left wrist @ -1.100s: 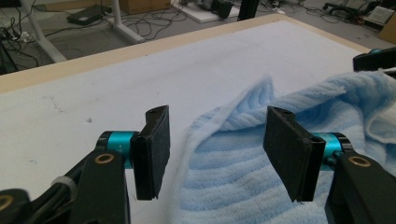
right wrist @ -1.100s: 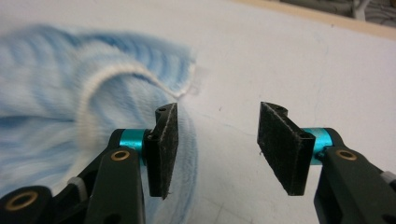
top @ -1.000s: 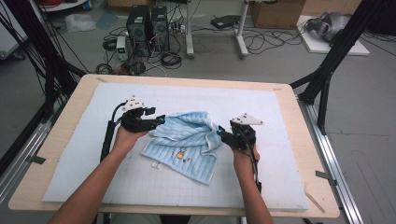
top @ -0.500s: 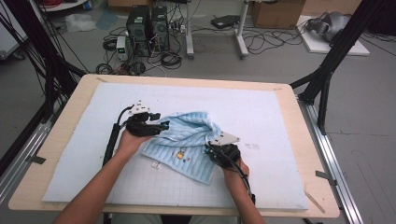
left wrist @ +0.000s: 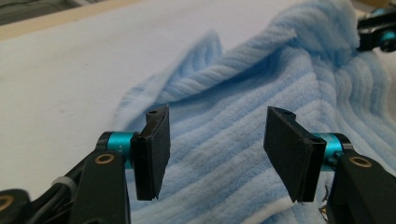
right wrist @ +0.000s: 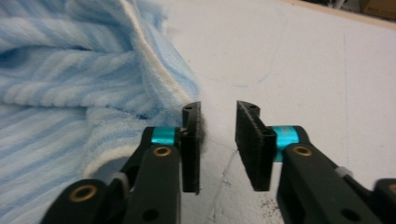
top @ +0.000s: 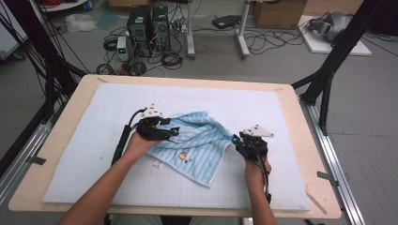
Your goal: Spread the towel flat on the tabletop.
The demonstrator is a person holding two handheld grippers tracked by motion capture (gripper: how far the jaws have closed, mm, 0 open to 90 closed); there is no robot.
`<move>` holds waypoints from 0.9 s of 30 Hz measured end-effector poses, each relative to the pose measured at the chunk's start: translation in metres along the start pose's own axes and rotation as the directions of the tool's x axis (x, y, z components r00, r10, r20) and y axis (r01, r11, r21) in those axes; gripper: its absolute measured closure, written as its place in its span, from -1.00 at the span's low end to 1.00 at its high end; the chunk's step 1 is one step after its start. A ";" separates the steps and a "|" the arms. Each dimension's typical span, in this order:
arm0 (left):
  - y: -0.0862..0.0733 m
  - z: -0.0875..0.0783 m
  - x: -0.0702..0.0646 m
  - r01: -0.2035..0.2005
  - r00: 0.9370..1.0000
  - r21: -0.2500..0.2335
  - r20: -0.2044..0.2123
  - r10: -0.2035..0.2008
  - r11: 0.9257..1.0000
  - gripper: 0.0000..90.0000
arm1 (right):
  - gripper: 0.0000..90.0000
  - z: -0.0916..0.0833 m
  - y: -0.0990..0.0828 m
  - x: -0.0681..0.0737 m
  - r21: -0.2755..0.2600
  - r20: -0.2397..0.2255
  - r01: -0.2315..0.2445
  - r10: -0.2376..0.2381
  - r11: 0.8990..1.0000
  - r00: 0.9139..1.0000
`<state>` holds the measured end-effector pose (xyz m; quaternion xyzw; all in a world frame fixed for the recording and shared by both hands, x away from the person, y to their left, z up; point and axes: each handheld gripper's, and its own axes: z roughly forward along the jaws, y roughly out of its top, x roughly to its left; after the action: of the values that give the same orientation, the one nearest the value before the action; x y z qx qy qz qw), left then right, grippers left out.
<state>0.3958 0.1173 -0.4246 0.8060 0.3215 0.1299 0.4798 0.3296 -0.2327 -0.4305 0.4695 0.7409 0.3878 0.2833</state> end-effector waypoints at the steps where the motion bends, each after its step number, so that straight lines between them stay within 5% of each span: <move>1: 0.000 0.005 -0.002 -0.004 1.000 0.017 -0.003 0.004 1.000 -0.10 | 0.45 -0.002 0.001 0.001 -0.014 -0.004 0.007 -0.007 1.000 1.000; 6: 0.002 0.024 -0.007 -0.028 1.000 0.092 -0.008 0.029 0.995 -0.03 | 0.30 -0.013 0.005 0.010 -0.069 -0.020 0.025 -0.026 0.997 0.999; 10: 0.001 0.032 -0.006 -0.077 0.994 0.166 -0.063 0.088 0.983 0.53 | 0.27 -0.018 0.007 0.018 -0.093 -0.066 0.037 -0.043 0.995 0.997; 12: 0.001 0.032 -0.003 -0.079 0.992 0.154 -0.085 0.093 0.985 0.86 | 0.26 -0.018 0.007 0.022 -0.090 -0.085 0.045 -0.053 0.995 0.995; 16: 0.001 0.026 0.013 -0.028 0.992 0.111 -0.117 0.041 0.993 0.91 | 0.26 -0.014 0.008 0.034 -0.091 -0.163 0.051 -0.066 0.995 0.984; 19: -0.001 0.020 0.026 0.021 0.991 0.082 -0.137 -0.009 0.996 0.91 | 0.27 -0.004 0.007 0.056 -0.080 -0.295 0.040 -0.062 0.996 0.954; 22: -0.003 0.015 0.036 0.057 0.985 0.055 -0.164 -0.048 0.997 0.91 | 0.27 0.008 0.011 0.085 -0.055 -0.378 0.124 -0.136 0.991 0.916; 27: -0.004 0.009 0.044 0.077 0.981 0.038 -0.184 -0.069 0.996 0.91 | 0.25 0.029 0.011 0.119 0.011 -0.482 0.223 -0.190 0.975 0.855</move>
<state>0.4328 0.1404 -0.4368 0.7890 0.3963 0.1780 0.4344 0.3107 -0.1122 -0.4436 0.2864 0.8463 0.4340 0.1160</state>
